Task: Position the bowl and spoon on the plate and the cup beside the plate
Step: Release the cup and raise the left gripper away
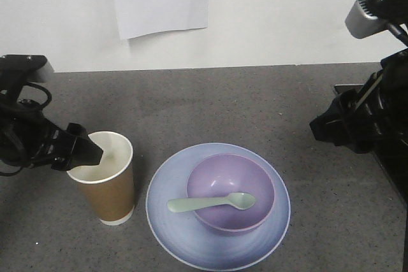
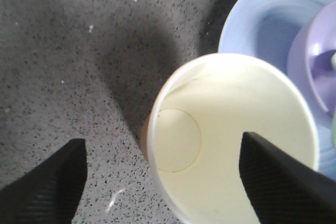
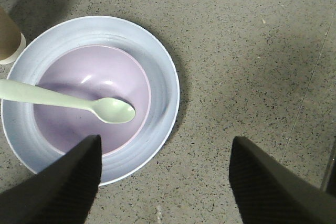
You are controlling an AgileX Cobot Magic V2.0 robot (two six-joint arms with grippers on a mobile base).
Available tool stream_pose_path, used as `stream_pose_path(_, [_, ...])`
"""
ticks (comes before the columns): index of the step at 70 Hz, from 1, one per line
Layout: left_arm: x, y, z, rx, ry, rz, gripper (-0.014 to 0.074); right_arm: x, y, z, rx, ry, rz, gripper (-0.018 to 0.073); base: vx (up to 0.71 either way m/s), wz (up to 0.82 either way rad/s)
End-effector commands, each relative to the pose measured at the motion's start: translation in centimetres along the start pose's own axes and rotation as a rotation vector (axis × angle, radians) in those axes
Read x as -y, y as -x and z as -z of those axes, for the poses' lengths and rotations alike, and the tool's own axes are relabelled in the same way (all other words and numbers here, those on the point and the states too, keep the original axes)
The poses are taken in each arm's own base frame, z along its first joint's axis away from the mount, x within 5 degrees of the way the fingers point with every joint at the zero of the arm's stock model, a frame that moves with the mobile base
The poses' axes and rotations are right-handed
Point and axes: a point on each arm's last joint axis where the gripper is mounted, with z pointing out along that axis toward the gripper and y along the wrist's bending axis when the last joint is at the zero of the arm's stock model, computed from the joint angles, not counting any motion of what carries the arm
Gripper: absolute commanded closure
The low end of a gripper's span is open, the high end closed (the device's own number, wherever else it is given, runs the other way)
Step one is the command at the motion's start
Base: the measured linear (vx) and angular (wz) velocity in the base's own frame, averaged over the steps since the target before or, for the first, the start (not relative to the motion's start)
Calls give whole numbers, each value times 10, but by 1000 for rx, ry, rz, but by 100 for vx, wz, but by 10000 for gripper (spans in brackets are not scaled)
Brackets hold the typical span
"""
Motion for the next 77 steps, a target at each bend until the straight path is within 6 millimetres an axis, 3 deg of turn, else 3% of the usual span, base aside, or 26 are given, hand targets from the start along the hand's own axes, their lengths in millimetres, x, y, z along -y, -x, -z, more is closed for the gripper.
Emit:
stream_pose_path(1, [11,7,28,154,-21,-11,20,1,8,13,102,-11,-1,55,0,0])
stream_pose_path(17, [21,-5,68,292,-10,-57,20,3,7,13,94,-32,7,55,0,0])
stream_pose_path(31, [15,-20,102,397,142,-22,20,13,3,21,104,-148,-36,55,0,0])
stream_pose_path(50, [8,-49,144,550,307,58,20,17,-38,28,178,-236,-76,55,0,0])
stream_pose_path(57, [6,-65,150,586,328,60,20,15,-56,32,237,-232,-77,55,0,0])
stream_pose_path(77, [1,-117,139,662,309,54,21,9,-109,47,352,-218,-104,55,0,0])
